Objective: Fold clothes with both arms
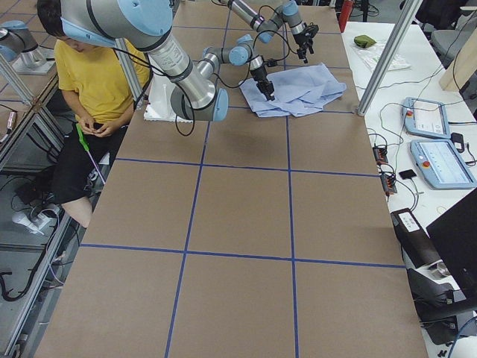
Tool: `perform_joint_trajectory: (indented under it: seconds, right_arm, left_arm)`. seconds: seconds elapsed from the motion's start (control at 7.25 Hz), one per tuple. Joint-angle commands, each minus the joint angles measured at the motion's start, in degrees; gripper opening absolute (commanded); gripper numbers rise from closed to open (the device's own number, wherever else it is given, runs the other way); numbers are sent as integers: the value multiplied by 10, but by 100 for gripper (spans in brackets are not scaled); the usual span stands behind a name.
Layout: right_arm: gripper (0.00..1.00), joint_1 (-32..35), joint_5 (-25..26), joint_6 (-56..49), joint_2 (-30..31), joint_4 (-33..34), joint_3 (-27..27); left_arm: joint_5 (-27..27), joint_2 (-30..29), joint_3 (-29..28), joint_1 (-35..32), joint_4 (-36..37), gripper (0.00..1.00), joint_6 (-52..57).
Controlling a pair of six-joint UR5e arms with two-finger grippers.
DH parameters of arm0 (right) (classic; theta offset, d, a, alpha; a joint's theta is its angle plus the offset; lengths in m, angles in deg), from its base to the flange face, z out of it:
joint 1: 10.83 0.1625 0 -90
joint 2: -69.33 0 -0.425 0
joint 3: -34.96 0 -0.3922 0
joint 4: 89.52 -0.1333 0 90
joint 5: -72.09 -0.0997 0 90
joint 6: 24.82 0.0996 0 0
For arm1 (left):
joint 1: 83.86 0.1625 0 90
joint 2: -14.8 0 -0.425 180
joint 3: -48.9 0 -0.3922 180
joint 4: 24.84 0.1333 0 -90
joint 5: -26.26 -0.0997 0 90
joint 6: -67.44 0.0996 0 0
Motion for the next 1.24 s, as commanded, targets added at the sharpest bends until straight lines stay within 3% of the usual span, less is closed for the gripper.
perform_joint_trajectory:
  seconds: [0.0, 0.83, 0.97, 1.1]
  right_arm:
    - [42, -2, -3, 4, -8, 1, -1]
    - [45, -14, -5, 38, -6, -9, 20]
    - [27, -12, -4, 35, -5, -8, 20]
    - [0, -9, -4, 35, -5, -9, 20]
  left_arm:
    - [0, 0, 3, 0, 0, 100, -1]
    - [0, 1, 5, -1, 0, 100, -2]
    - [0, 1, 6, -1, 0, 100, -2]
    - [0, 1, 6, -1, 0, 100, -2]
